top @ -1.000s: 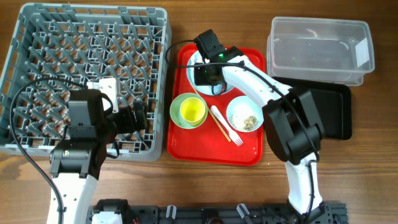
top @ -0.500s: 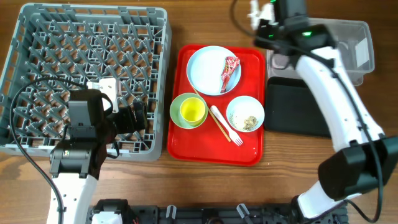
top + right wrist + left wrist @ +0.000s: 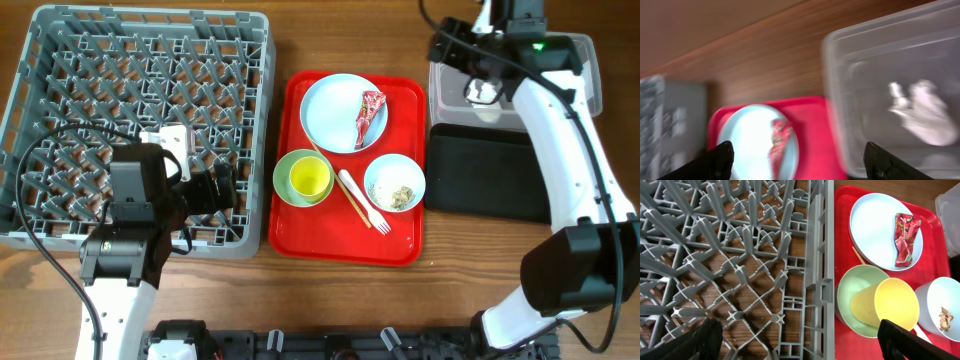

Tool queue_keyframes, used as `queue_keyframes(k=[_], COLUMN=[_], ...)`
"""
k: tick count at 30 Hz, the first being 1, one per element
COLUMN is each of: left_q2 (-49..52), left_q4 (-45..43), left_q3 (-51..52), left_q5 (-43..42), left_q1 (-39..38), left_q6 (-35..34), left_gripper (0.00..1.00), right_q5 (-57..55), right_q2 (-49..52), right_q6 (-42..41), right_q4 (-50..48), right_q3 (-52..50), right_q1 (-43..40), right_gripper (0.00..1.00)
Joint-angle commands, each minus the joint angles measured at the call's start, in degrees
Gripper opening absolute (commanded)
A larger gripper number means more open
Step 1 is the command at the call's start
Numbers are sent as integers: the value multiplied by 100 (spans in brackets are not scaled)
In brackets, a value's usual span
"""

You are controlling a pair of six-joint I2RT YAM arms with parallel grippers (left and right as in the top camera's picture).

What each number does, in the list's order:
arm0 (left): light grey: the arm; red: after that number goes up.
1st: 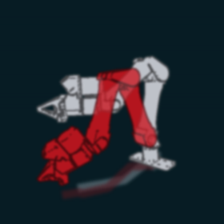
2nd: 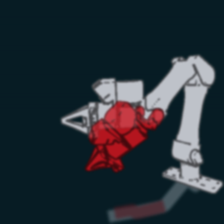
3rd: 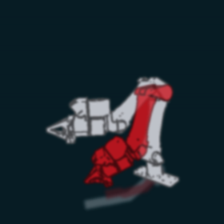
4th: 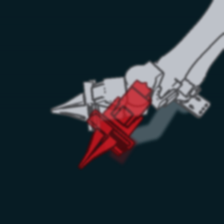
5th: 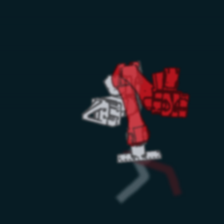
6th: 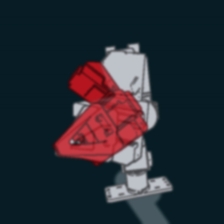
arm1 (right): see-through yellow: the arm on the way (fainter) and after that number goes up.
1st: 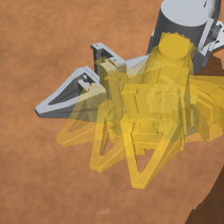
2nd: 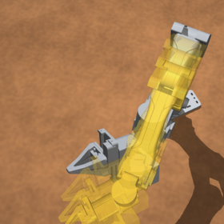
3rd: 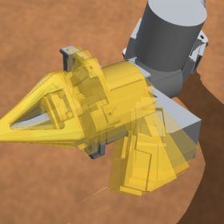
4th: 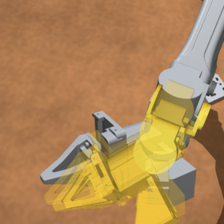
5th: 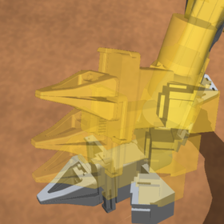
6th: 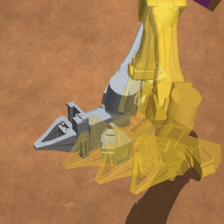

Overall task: Sort waste into correct bins and load items into the dishwasher rack
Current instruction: 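Carry the tissue with the right gripper and drop it in the clear bin, then grasp the red candy wrapper on the plate with the right gripper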

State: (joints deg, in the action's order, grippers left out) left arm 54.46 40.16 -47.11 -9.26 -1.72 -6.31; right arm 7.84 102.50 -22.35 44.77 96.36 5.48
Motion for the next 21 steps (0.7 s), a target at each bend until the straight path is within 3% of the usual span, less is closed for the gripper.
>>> queue_keyframes(k=[1, 4, 11, 21], left_q2=[9, 9, 9, 9], left_q4=[-4, -2, 0, -2], left_q3=[-116, -116, -116, -116], left_q5=[31, 31, 31, 31], left_q1=[24, 24, 24, 24], left_q6=[-15, -13, -15, -15], left_gripper=[100, 100, 100, 100], right_q5=[291, -398, -444, -422], right_q2=[125, 192, 925, 1908], right_q6=[282, 79, -385, -970], right_q4=[48, 42, 57, -136], right_q3=[-37, -306, -575, -575], right_q1=[542, 997, 1543, 1725], right_gripper=[84, 84, 70, 63])
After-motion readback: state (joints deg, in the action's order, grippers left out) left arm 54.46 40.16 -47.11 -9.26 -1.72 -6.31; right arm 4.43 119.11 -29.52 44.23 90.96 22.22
